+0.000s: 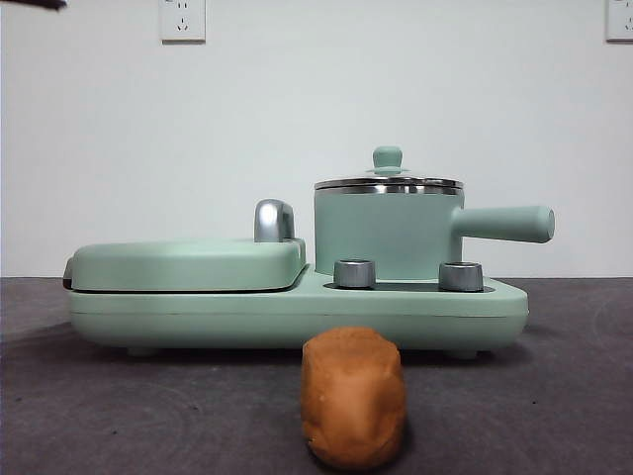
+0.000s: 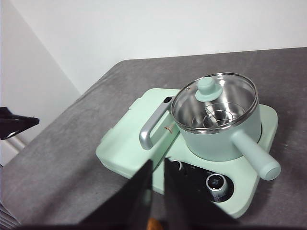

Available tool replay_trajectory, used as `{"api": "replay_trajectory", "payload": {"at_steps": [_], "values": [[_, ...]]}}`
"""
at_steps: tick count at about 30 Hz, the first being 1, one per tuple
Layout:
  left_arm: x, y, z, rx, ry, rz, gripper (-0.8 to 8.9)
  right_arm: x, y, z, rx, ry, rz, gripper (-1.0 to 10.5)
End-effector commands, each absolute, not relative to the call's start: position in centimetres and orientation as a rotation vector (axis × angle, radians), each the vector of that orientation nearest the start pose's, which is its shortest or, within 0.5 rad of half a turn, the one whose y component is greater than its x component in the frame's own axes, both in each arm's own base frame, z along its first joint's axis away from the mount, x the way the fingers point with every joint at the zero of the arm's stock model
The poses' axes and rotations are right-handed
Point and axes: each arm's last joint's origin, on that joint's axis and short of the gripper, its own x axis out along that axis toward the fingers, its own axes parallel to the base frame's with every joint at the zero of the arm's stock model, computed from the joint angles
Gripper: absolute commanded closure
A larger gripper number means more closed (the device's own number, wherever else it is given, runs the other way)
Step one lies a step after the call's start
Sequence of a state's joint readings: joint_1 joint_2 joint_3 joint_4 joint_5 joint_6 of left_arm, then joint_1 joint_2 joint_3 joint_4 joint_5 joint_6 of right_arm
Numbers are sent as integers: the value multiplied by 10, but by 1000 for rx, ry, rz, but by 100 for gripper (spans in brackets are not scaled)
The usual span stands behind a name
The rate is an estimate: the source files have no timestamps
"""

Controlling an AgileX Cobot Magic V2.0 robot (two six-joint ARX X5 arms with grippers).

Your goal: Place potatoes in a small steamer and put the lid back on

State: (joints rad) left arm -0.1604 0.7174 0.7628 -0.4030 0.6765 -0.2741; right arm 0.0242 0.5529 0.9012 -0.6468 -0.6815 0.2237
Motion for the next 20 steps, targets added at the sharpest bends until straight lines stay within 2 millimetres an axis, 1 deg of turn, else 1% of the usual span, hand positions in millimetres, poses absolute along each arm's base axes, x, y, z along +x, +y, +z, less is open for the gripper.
{"api": "replay_trajectory", "payload": {"at_steps": [1,2,4,7,11,15,18,20], "values": [[150,-46,327,-299,443,-809,431,92,20,360,283,346,673,725],[153,-47,328,-293,447,-818,407,92,20,360,284,348,671,662],[158,-51,331,-280,454,-835,401,93,20,359,285,354,670,546],[167,-58,336,-254,459,-865,397,95,21,359,288,363,670,463],[182,-71,343,-235,484,-911,334,97,21,358,291,371,669,448],[203,-87,351,-213,508,-945,336,98,21,357,294,380,668,448],[223,-103,358,-179,519,-967,336,98,21,357,295,381,667,448],[238,-115,363,-129,542,-949,336,97,21,357,295,382,668,448]]}}
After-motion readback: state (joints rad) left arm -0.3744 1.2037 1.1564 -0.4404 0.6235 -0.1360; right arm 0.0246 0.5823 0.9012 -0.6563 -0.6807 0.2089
